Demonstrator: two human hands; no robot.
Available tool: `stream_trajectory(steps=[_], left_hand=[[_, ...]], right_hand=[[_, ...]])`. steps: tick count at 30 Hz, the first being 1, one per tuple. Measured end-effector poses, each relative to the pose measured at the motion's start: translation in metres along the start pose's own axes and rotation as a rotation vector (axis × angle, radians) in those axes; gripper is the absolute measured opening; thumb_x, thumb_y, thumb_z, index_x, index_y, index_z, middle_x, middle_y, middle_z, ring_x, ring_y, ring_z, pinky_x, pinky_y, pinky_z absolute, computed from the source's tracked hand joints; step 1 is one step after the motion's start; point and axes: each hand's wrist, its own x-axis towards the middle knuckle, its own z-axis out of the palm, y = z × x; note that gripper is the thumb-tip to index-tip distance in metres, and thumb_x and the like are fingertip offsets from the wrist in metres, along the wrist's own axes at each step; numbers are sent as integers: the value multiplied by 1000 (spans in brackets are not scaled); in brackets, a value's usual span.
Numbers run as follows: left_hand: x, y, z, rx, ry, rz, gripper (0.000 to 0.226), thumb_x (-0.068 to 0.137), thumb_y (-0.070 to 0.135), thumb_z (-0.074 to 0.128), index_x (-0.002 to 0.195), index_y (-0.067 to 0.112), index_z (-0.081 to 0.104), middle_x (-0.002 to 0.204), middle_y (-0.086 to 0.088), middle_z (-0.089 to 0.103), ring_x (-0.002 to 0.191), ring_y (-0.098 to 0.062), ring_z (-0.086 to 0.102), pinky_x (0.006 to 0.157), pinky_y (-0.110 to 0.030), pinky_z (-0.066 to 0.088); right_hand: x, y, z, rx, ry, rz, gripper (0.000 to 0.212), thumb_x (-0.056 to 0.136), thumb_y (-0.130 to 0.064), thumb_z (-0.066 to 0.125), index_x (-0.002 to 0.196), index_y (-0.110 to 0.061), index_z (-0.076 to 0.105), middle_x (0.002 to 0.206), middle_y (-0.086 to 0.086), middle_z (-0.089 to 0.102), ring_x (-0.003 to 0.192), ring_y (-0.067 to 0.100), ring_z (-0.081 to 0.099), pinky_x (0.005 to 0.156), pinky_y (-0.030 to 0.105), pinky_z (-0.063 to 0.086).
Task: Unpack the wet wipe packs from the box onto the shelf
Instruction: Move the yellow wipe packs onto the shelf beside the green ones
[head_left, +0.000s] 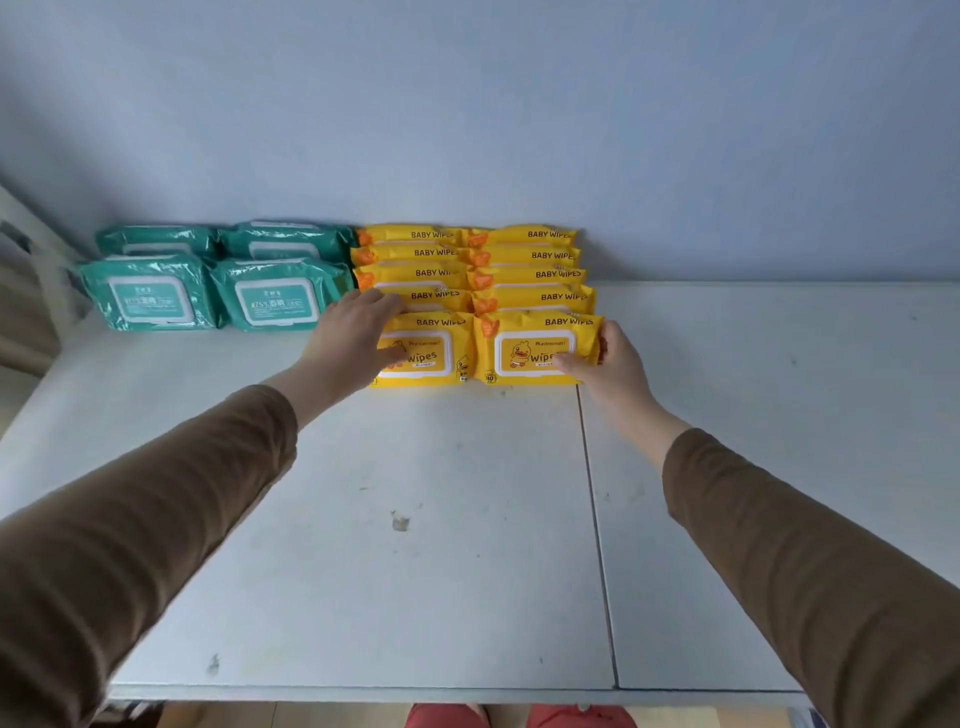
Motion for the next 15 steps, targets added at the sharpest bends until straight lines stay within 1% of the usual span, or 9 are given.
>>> stream_trajectory(steps=[4, 8, 10, 11, 13, 15], left_hand=[[6, 3, -1, 25, -19, 21, 55, 80, 37, 78, 127, 21, 55, 113, -4, 60, 107, -29, 54, 89, -48, 48], [4, 6, 1, 74, -4, 8, 59, 81, 35, 78, 130, 17, 52, 118, -6, 57, 111, -30, 51, 91, -46, 47], [0, 13, 1, 116, 45, -6, 61, 79, 33, 79, 130, 16, 50, 118, -8, 54, 110, -30, 47, 90, -45, 47], [-3, 18, 1, 125, 83, -11, 62, 78, 30, 80, 131, 15, 49, 120, -9, 52, 111, -31, 46, 90, -45, 46], [-9, 34, 3, 91, 155, 4, 65, 75, 24, 79, 132, 16, 49, 125, -11, 49, 114, -34, 44, 91, -46, 45], [-15, 55, 7, 49, 198, 48, 61, 75, 23, 77, 130, 16, 52, 128, -10, 50, 116, -34, 44, 91, -45, 45]], right_hand=[[0, -3, 5, -86, 34, -10, 44, 82, -32, 80, 115, -17, 55, 106, -5, 67, 98, 16, 67, 83, 35, 56], [0, -6, 9, -176, 77, 9, 44, 82, -34, 79, 113, -15, 55, 105, 0, 68, 97, 21, 66, 85, 40, 55], [-3, -8, 8, -202, 111, 30, 51, 77, -37, 83, 113, -14, 54, 108, 2, 65, 100, 22, 64, 87, 40, 54], [-5, -8, 6, -225, 145, 39, 58, 74, -38, 84, 116, -14, 53, 112, 3, 63, 104, 22, 62, 89, 40, 53], [-17, -9, -1, -294, 200, 33, 67, 74, -38, 84, 125, -13, 48, 122, 6, 55, 112, 23, 52, 92, 35, 46], [-32, -10, -9, -364, 201, -17, 65, 79, -35, 80, 130, -11, 47, 128, 8, 51, 118, 25, 45, 93, 33, 40]])
